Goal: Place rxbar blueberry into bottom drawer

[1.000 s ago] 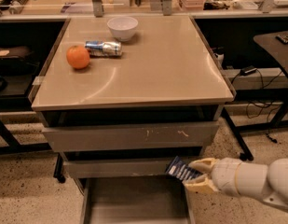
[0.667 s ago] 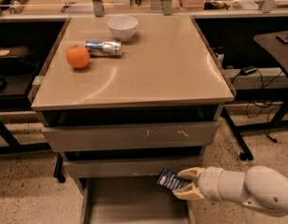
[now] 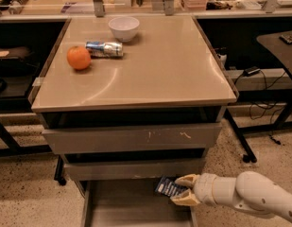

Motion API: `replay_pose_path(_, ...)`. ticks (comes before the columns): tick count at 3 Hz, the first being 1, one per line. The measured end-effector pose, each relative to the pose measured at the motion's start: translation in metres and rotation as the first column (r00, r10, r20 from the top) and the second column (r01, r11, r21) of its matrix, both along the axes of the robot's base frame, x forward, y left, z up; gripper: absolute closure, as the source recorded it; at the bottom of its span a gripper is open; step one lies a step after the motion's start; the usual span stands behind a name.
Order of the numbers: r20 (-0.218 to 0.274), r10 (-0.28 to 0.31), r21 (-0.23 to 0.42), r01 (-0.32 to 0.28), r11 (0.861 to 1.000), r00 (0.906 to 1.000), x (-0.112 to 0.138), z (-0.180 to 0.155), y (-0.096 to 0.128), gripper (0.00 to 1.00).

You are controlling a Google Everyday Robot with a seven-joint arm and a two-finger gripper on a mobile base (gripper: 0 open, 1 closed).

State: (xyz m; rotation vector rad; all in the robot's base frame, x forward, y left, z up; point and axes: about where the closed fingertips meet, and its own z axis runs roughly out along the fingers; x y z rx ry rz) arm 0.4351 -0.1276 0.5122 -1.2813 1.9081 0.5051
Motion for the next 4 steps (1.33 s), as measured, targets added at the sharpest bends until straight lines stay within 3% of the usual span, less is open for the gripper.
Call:
replay_pose_path(1,0.002,0.007,0.016,-0.007,1.0,1.0,0.003,-0.012,0.004,1.0)
replay_pose_path(3,0.054,0.083,0.012,-0.084,0.996,0.9951,0.034,-0.124,0.03,1.0)
replay_pose_path(4,0.052,0.138,-0.01,-0.137,0.99,0.9891,0.039,-0.184,0.04,1.0)
